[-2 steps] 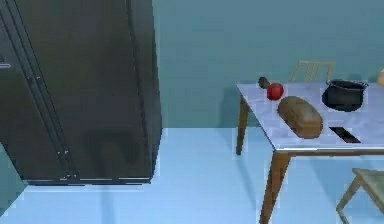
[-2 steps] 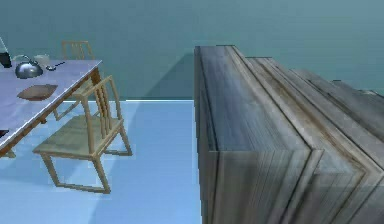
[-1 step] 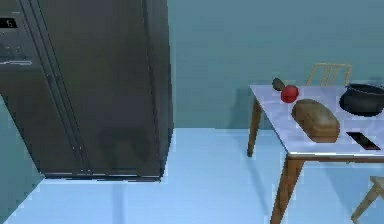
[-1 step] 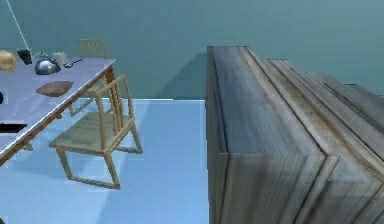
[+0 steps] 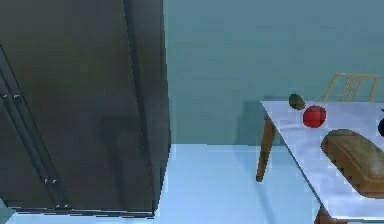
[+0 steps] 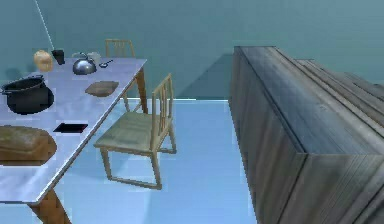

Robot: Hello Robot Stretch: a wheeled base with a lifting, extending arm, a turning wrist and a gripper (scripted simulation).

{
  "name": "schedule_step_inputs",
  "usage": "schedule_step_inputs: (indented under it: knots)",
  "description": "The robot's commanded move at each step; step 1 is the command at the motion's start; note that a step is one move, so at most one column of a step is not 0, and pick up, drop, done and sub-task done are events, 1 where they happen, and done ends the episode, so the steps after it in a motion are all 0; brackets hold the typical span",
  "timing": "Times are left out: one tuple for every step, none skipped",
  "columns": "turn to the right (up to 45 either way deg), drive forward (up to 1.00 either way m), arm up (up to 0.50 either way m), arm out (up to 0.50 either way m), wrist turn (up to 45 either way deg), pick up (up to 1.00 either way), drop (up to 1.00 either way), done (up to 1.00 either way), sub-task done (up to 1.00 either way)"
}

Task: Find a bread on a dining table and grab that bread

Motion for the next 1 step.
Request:
schedule_step_inputs:
  knots:
    - [0.0, 0.15, 0.00, 0.00, 0.0, 0.00, 0.00, 0.00, 0.00]
